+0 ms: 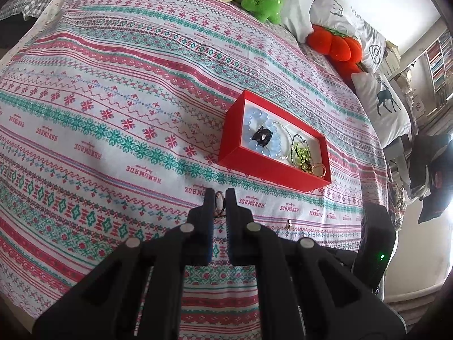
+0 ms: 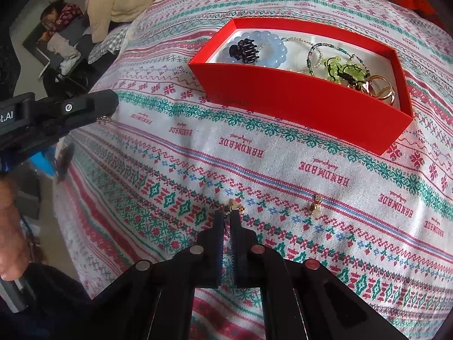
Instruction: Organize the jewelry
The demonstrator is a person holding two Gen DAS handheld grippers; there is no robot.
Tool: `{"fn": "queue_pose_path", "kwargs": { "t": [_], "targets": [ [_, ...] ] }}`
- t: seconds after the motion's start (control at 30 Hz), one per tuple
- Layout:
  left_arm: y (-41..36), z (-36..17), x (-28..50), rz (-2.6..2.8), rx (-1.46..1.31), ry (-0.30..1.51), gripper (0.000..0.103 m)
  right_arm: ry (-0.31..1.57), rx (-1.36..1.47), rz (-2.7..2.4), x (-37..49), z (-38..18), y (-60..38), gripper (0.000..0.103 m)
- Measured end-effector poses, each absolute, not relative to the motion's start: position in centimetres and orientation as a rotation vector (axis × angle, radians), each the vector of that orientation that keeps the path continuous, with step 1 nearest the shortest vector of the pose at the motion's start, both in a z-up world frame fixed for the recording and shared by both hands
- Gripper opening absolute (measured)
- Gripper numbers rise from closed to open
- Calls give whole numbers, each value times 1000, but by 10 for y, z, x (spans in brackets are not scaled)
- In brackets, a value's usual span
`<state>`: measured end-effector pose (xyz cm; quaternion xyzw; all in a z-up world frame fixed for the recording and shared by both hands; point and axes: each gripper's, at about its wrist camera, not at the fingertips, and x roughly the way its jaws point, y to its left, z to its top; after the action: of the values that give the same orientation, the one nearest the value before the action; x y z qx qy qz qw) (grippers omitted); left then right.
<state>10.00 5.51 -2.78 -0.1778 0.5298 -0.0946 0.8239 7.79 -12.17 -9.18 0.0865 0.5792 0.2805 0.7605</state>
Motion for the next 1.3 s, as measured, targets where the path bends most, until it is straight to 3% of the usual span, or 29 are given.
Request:
{"fn": "queue_pose_path", "kwargs": {
  "t": [0.47,0.5,0.53,0.63,0.83,0.87,0.9,0.93,1.3],
  "targets": [
    [48,-24,102,-217,-378,1121,8,1232,150,580,80,-87,-123,3],
    [48,-24,102,-216,-379,1121,8,1224,150,573,81,-86,-122,7],
    [49,-24,102,-216,-381,1121,8,1223,156,578,83,-86,-123,20],
    [51,-24,101,-213,-384,1119,8,1219,147,567,84,-86,-124,40],
    [50,-25,101,-220,-383,1126,8,1244,31,577,77,-97,-106,37],
    [50,-25,101,-219,-381,1126,8,1235,12,571,76,-97,-104,31],
    [50,-25,101,-219,-382,1125,8,1230,-5,568,76,-97,-103,11],
    [50,-25,102,-218,-383,1125,8,1232,-18,569,75,-98,-101,8],
    [49,-21,101,-225,-382,1117,8,1228,45,575,75,-89,-118,5]
  ]
}}
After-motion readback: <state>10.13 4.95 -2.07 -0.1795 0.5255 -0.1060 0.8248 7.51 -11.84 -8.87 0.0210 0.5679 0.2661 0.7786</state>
